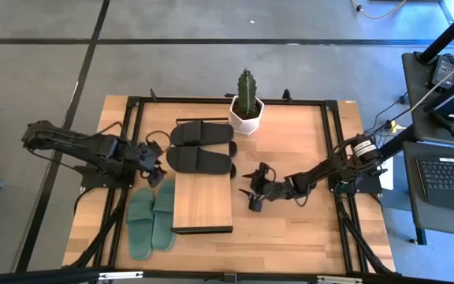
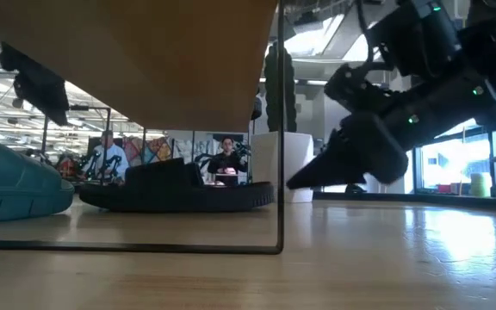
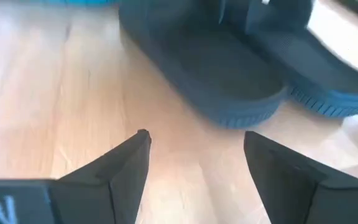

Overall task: Pick and place slides into the shelf
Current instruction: Put the black slides under the shelf

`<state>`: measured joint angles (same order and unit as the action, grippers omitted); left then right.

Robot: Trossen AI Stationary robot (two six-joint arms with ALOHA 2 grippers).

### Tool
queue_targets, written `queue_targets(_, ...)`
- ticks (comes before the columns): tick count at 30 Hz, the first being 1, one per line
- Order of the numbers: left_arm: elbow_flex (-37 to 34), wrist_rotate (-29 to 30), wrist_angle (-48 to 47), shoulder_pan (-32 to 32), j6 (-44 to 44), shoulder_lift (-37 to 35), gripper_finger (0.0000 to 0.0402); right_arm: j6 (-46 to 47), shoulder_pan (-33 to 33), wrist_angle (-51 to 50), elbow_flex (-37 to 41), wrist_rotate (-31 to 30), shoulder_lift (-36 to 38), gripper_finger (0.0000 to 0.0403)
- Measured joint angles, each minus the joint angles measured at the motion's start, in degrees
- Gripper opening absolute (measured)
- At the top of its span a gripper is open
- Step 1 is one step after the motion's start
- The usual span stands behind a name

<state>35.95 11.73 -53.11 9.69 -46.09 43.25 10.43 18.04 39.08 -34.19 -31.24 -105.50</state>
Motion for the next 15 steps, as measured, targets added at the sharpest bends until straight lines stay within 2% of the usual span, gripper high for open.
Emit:
queue_targets(6, -7.7, 1.2, 8.0, 5.6, 0.3, 0.7, 0.0225, -2.3, -1.4, 13.9, 5.3, 0.2, 0.8, 0.0259)
queue_targets(12, -12.9, 3.1, 19.9, 10.1, 2.8, 0.8, 0.0225, -3.4, -3.2, 14.4, 4.8, 0.3, 0.6, 0.0259)
queue_targets(15, -14.1, 5.5, 22.2, 11.2, 3.2, 1.4, 0.0225, -3.5, -4.4, 14.2, 4.3, 0.3, 0.5, 0.0259)
